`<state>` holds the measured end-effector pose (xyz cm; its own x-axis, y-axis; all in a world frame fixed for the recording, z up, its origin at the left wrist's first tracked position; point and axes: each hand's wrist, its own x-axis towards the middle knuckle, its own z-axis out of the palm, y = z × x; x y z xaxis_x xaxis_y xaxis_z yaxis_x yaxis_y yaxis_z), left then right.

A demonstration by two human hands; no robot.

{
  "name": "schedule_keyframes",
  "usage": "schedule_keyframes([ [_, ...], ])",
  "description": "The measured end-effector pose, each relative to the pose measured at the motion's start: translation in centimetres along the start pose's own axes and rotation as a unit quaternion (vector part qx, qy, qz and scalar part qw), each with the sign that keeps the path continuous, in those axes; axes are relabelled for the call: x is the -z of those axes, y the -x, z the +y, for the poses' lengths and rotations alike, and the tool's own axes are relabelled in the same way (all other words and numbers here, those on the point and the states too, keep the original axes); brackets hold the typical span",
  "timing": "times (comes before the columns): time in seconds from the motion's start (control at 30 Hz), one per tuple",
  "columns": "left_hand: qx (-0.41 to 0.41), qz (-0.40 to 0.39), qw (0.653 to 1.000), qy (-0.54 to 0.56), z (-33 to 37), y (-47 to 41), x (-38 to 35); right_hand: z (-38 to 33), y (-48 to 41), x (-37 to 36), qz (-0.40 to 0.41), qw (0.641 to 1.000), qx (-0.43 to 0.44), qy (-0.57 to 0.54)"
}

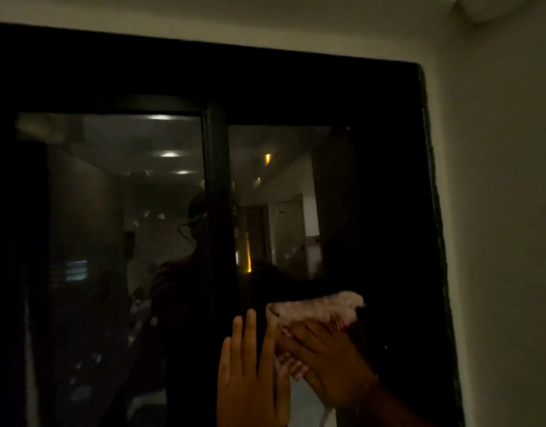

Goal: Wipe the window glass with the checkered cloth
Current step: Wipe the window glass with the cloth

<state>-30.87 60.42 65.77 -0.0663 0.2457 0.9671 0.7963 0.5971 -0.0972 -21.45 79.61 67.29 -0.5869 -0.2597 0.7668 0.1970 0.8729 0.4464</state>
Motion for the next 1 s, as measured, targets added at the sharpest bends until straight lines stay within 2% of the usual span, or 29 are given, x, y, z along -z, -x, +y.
schedule_keyframes([
  [0.13, 0.004, -0.002, 1.0, 0.003, 0.1, -0.9, 0.2, 6.3, -4.6, 4.4, 0.06, 0.985, -0.162, -0.012],
  [0.23, 0.004, -0.011, 1.0, 0.027, 0.3, -0.9, 0.8, 7.1, -11.2, 7.1, 0.103, 0.946, -0.308, 0.018],
  [0.27, 0.005, -0.01, 0.999, 0.036, 0.1, -1.1, 0.7, 6.4, -13.6, 7.6, 0.118, 0.939, -0.322, 0.003],
  [0.3, 0.004, -0.008, 0.999, 0.045, 0.1, -1.1, 0.7, 5.5, -15.6, 7.9, 0.12, 0.945, -0.305, -0.011],
  [0.4, 0.005, 0.015, 0.999, 0.049, -0.2, -0.6, -0.1, 2.8, -15.8, 5.9, 0.089, 0.991, -0.103, -0.002],
  [0.47, 0.008, 0.037, 0.998, 0.054, -0.4, 0.1, -0.5, 1.7, -10.8, 3.6, 0.04, 0.999, -0.004, 0.014],
  [0.53, 0.007, 0.042, 0.998, 0.043, -0.6, 0.3, -0.9, 1.7, -4.4, 2.0, -0.003, 0.997, 0.038, 0.062],
  [0.6, 0.009, 0.035, 0.999, 0.025, -0.5, 0.3, -1.2, 3.3, -0.6, 2.3, -0.015, 0.999, 0.005, 0.032],
  [0.67, 0.018, 0.046, 0.999, 0.021, -0.3, 0.1, -1.5, 5.4, -1.8, 3.7, 0.009, 0.993, -0.106, -0.045],
  [0.73, 0.015, 0.061, 0.998, 0.02, -0.2, -0.4, -1.3, 7.1, -7.0, 5.8, 0.092, 0.974, -0.204, -0.04],
  [0.83, 0.009, 0.075, 0.997, 0.004, 0.0, -0.9, -1.0, 8.0, -16.7, 9.4, 0.196, 0.924, -0.325, -0.047],
  [0.9, 0.014, 0.083, 0.996, -0.004, 0.1, -0.9, -0.9, 7.0, -20.7, 10.3, 0.191, 0.938, -0.283, -0.056],
  [1.0, 0.008, 0.08, 0.997, 0.011, 0.4, -1.0, -0.5, 3.4, -20.2, 8.7, 0.132, 0.986, -0.094, -0.047],
])
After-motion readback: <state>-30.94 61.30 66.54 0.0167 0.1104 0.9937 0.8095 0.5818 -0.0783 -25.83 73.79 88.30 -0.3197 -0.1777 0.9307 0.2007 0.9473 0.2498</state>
